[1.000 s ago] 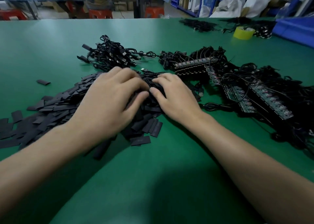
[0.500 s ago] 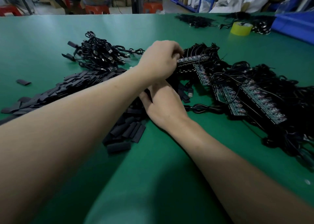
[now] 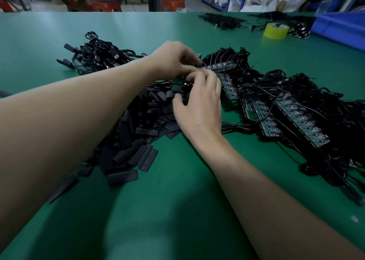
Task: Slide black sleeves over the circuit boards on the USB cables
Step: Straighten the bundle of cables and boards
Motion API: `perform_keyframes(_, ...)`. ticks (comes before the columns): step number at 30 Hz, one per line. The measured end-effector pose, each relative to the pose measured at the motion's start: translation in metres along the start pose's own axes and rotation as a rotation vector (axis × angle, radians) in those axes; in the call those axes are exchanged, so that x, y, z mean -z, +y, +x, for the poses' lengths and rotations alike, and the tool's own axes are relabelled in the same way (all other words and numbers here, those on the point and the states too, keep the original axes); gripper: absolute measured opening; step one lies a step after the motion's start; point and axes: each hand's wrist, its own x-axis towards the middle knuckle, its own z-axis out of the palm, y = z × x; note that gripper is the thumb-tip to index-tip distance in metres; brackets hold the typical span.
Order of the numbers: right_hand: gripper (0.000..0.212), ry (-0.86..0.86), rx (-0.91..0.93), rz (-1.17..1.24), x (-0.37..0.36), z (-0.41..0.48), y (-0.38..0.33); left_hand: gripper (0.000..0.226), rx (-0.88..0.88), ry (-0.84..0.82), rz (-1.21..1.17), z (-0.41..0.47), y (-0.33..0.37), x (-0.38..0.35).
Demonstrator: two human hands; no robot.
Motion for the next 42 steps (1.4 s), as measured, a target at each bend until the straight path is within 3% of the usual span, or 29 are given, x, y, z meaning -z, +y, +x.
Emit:
perform_keyframes(10, 0.049, 0.259, -0.128, 0.157, 0.017, 0.011, 0.004, 0.032, 0.011, -0.028, -0.227, 0.007, -0.014, 0.0)
perform_keyframes(18, 0.057, -0.014, -0.084, -0.125, 0.01, 0.014, 0.016, 0.035, -0.005, -0.044, -0.221, 0.004, -0.014, -0.003)
perform_keyframes(25, 0.044, 0.028, -0.075, -0.209, 0.017, 0.02, 0.024, 0.038, 0.005, -0.091, -0.213, 0.004, -0.012, 0.003)
perform_keyframes(30, 0.044, 0.002, -0.093, -0.246, 0.018, 0.02, 0.024, 0.029, -0.074, -0.042, -0.083, 0.002, -0.007, 0.007)
perform_keyframes(36, 0.045, -0.056, -0.114, -0.225, 0.018, 0.019, 0.023, 0.032, -0.342, 0.307, 0.396, -0.002, -0.002, -0.001)
perform_keyframes(39, 0.044, -0.058, -0.116, -0.229, 0.018, 0.02, 0.024, 0.037, -0.348, 0.29, 0.592, 0.0, 0.002, -0.008)
perform_keyframes(42, 0.044, -0.051, -0.106, -0.232, 0.018, 0.02, 0.024, 0.031, -0.283, 0.274, 0.607, 0.005, 0.009, -0.009)
